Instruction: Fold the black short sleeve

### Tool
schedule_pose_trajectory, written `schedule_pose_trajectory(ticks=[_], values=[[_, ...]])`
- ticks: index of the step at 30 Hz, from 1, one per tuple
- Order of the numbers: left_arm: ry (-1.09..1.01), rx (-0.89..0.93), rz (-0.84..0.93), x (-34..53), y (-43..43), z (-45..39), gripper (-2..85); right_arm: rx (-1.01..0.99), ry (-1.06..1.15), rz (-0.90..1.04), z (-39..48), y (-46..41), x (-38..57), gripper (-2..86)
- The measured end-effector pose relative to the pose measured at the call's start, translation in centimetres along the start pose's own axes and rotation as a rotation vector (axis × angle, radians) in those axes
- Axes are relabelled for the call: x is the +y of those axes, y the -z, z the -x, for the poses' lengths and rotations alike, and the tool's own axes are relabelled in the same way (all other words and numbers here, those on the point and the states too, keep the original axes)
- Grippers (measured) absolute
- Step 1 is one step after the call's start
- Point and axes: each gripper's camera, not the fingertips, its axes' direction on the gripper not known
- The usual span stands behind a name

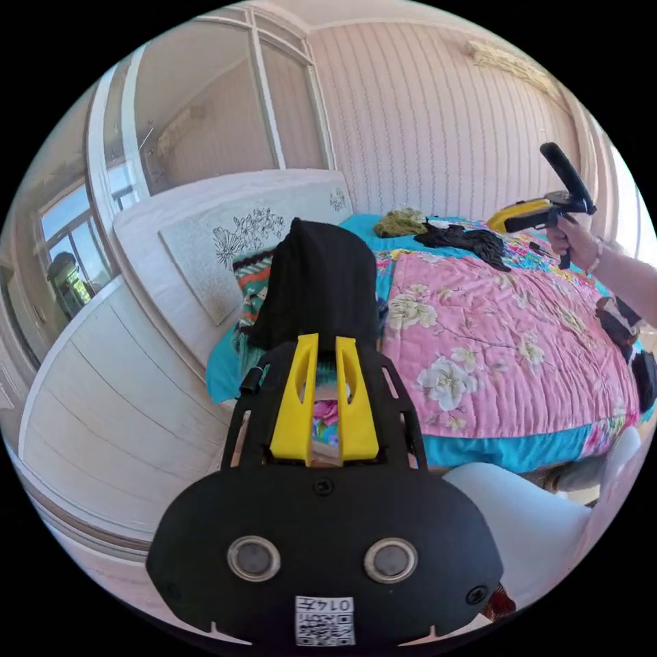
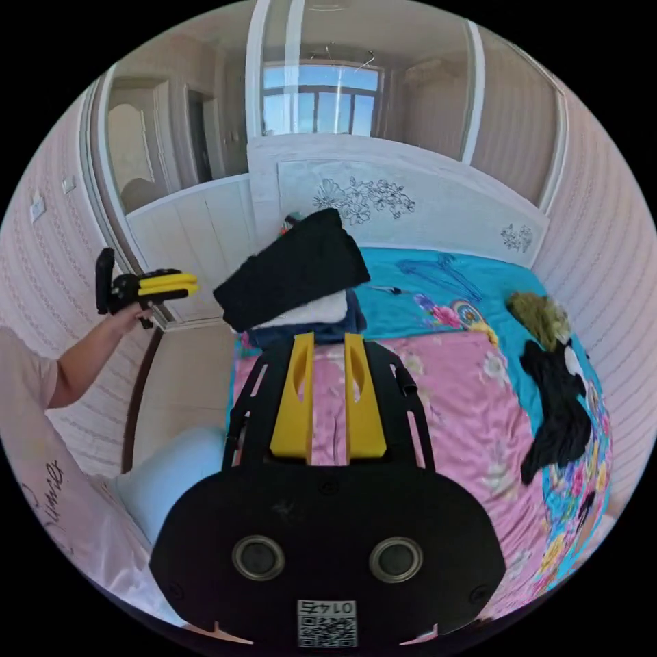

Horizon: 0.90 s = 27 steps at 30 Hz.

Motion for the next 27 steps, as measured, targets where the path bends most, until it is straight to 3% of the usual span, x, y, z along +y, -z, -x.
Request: schedule_pose_trajectory(ticks=[6, 9, 16, 21, 27], values=[[-0.003, 0.103, 0.034, 0.4, 3.0, -10.9, 4.8, 0.16, -0.389, 0.309, 1.7, 9.4, 26.0, 7.6], [-0.003, 0.157, 0.052, -0.3, 3.7, -15.4, 4.1, 0.177, -0.619, 0.341, 3.1, 14.7, 36.9, 7.7], [-0.277, 0.311, 0.009, -3.4, 5.2, -31.1, 2.7, 0.251, -1.006, 0.193, 5.0, 24.8, 54.6, 7.5], [-0.5, 0.73, -0.05, -5.9, 5.3, -48.0, 3.1, 0.429, -1.18, 0.057, 5.8, 31.1, 65.2, 8.1], [-0.719, 1.058, -0.072, -8.7, 4.8, -66.6, 3.9, 0.558, -1.308, -0.018, 4.8, 36.2, 75.2, 9.9]])
